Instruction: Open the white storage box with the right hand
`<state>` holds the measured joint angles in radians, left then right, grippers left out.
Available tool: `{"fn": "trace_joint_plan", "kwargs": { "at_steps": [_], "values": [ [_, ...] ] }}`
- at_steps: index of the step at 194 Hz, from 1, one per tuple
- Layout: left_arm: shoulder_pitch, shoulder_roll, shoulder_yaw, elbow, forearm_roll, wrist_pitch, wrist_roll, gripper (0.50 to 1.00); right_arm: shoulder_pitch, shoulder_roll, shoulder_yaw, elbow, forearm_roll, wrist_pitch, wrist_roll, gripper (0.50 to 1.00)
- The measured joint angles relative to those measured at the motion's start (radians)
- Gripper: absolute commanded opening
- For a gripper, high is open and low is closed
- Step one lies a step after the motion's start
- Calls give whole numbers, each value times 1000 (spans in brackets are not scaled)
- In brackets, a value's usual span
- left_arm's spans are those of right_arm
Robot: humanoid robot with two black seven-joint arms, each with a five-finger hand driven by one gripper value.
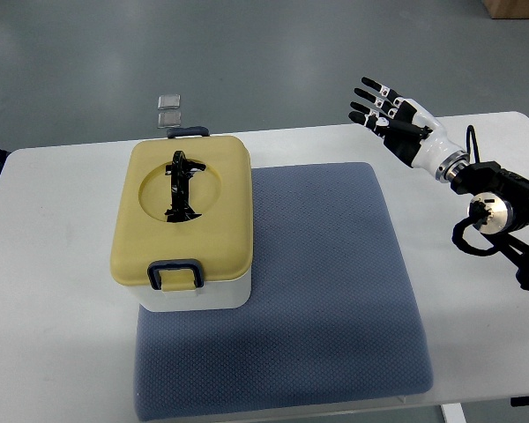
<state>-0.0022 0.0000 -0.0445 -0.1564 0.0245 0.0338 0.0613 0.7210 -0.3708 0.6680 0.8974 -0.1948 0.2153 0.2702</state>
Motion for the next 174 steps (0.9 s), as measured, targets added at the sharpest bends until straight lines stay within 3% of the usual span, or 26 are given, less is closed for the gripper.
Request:
{"fn": "trace_joint_plan", "kwargs": {
  "at_steps": [110, 174],
  "values": [
    [0, 0, 0, 0, 0, 0, 0, 1000, 10, -11, 21, -4, -2, -1, 2, 928],
    [0, 0, 0, 0, 0, 0, 0, 1000, 17, -12, 21, -22, 4, -8, 46, 928]
  ]
}}
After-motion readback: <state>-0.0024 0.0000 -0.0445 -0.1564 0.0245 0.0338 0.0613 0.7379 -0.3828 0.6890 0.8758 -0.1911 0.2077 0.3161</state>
